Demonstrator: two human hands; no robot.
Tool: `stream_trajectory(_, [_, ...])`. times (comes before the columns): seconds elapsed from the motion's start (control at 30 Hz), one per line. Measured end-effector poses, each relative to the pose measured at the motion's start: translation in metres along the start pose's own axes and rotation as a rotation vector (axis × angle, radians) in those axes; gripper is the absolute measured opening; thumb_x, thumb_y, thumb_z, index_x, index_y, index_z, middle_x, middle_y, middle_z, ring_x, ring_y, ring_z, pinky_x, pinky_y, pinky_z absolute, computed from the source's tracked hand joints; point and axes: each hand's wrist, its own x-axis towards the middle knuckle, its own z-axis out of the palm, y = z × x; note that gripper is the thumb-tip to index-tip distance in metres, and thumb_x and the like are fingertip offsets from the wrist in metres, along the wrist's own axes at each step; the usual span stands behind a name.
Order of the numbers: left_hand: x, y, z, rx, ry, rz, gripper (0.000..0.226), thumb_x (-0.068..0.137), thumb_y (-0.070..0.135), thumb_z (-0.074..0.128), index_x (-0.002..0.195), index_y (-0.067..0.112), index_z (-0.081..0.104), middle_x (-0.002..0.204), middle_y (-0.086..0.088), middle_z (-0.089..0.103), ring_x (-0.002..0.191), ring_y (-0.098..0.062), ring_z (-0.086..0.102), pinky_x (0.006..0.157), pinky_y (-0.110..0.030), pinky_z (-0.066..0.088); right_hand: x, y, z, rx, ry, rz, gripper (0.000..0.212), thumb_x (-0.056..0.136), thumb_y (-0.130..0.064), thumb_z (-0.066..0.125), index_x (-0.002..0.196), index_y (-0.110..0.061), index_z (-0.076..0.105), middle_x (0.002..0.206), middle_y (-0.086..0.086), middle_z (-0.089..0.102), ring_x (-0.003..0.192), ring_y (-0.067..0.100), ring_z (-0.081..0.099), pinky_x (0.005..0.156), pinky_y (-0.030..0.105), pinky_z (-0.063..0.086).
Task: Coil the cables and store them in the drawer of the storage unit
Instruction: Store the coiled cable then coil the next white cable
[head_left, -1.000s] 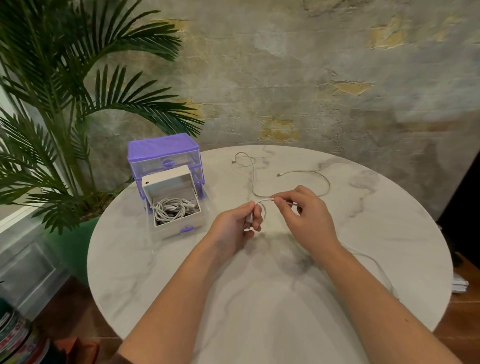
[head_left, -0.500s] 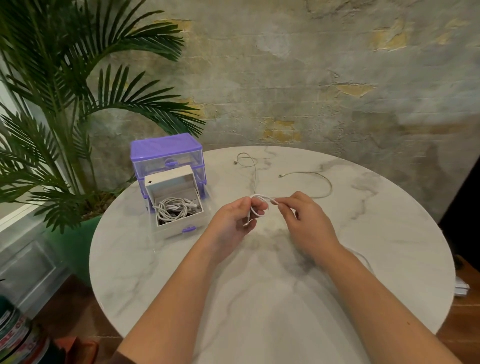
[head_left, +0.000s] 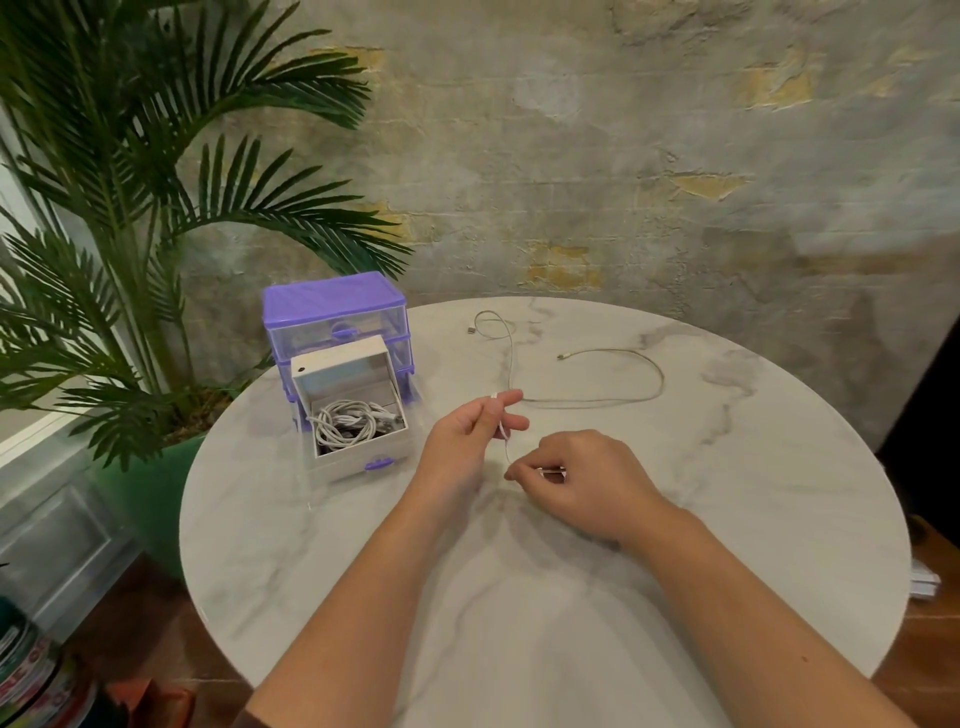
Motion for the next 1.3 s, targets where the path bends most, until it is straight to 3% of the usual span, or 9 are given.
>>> stream_trajectory(0.13, [0.003, -0.005, 0.001, 0.046, -0.012, 0.052, 0.025, 0.1, 0.025, 0.049, 0.085, 0.024, 0.069, 0.093, 0.011, 0.073, 0.084, -0.007, 0.057, 0.084, -0.017, 0.044, -0.002, 0.0, 0.0, 0.132, 0.082, -0.01, 0.025, 0.082, -0.04, 0.045, 0.073, -0.028, 0.066, 0.071, -0.009, 0.063, 0.066, 0.009, 0.054, 0.064, 0.032, 0.047])
stream_trajectory(0.3, [0.001, -0.007, 0.005, 0.149, -0.092, 0.076, 0.027, 0.101, 0.02, 0.048, 0.091, 0.028, 0.073, 0.066, 0.016, 0.06, 0.068, -0.003, 0.049, 0.071, -0.015, 0.04, -0.005, -0.002, -0.008, 0.327, 0.171, 0.03, 0.023, 0.09, -0.025, 0.053, 0.067, -0.029, 0.052, 0.062, -0.035, 0.057, 0.066, -0.01, 0.057, 0.059, 0.016, 0.032])
stream_trajectory(0.4, [-0.001, -0.006, 0.006, 0.083, -0.144, -0.005, 0.033, 0.101, 0.017, 0.046, 0.078, 0.021, 0.069, 0.063, 0.009, 0.059, 0.068, -0.01, 0.045, 0.071, -0.021, 0.038, -0.003, -0.001, -0.008, 0.348, 0.238, 0.018, 0.017, 0.092, -0.025, 0.054, 0.075, -0.029, 0.053, 0.059, -0.027, 0.057, 0.065, -0.005, 0.055, 0.06, 0.024, 0.035])
stream_trajectory(0.5, [-0.002, -0.001, 0.004, 0.015, -0.228, -0.053, 0.034, 0.102, 0.015, 0.04, 0.08, 0.011, 0.066, 0.061, 0.005, 0.052, 0.067, -0.013, 0.044, 0.07, -0.022, 0.038, 0.003, 0.007, -0.001, 0.396, 0.323, 0.027, 0.006, 0.093, -0.032, 0.056, 0.087, -0.033, 0.057, 0.072, -0.021, 0.062, 0.072, 0.001, 0.058, 0.064, 0.03, 0.045])
stream_trajectory(0.67, [-0.004, 0.003, 0.002, -0.102, -0.264, -0.137, 0.035, 0.103, 0.022, 0.037, 0.082, 0.012, 0.064, 0.059, 0.008, 0.039, 0.057, -0.007, 0.04, 0.064, -0.02, 0.036, 0.011, 0.014, 0.004, 0.386, 0.449, -0.054, 0.01, 0.093, -0.021, 0.064, 0.095, -0.025, 0.073, 0.084, -0.016, 0.06, 0.077, -0.003, 0.053, 0.067, 0.013, 0.036])
stream_trajectory(0.8, [-0.003, 0.005, 0.0, -0.206, -0.238, -0.204, 0.035, 0.102, 0.032, 0.039, 0.08, 0.017, 0.062, 0.063, 0.005, 0.034, 0.063, -0.009, 0.039, 0.067, -0.024, 0.035, 0.012, 0.013, 0.004, 0.441, 0.363, -0.015, 0.015, 0.094, -0.023, 0.062, 0.099, -0.028, 0.076, 0.08, -0.012, 0.06, 0.072, 0.004, 0.052, 0.065, 0.012, 0.036])
stream_trajectory(1.0, [-0.003, 0.005, -0.002, -0.281, -0.254, -0.26, 0.033, 0.102, 0.031, 0.041, 0.082, 0.021, 0.065, 0.062, 0.006, 0.034, 0.067, -0.008, 0.042, 0.067, -0.022, 0.037, 0.009, 0.005, -0.001, 0.83, 0.105, 0.179, 0.016, 0.093, -0.03, 0.063, 0.096, -0.022, 0.077, 0.087, 0.002, 0.064, 0.053, 0.006, 0.048, 0.052, 0.023, 0.042])
stream_trajectory(1.17, [-0.001, 0.005, -0.004, -0.335, -0.243, -0.265, 0.029, 0.103, 0.033, 0.039, 0.089, 0.02, 0.061, 0.062, 0.007, 0.036, 0.067, -0.007, 0.041, 0.069, -0.022, 0.036, 0.006, -0.005, 0.002, 0.74, 0.11, 0.071, 0.028, 0.098, -0.032, 0.054, 0.089, -0.058, 0.063, 0.079, -0.008, 0.041, 0.067, 0.001, 0.042, 0.067, 0.016, 0.034])
stream_trajectory(1.3, [-0.001, 0.004, -0.004, -0.38, -0.277, -0.283, 0.029, 0.102, 0.035, 0.04, 0.09, 0.022, 0.063, 0.064, 0.006, 0.037, 0.068, -0.006, 0.046, 0.073, -0.023, 0.037, 0.008, -0.005, 0.005, 0.594, 0.151, 0.077, 0.027, 0.096, -0.039, 0.054, 0.083, -0.061, 0.061, 0.077, -0.009, 0.043, 0.071, 0.005, 0.044, 0.069, 0.024, 0.036])
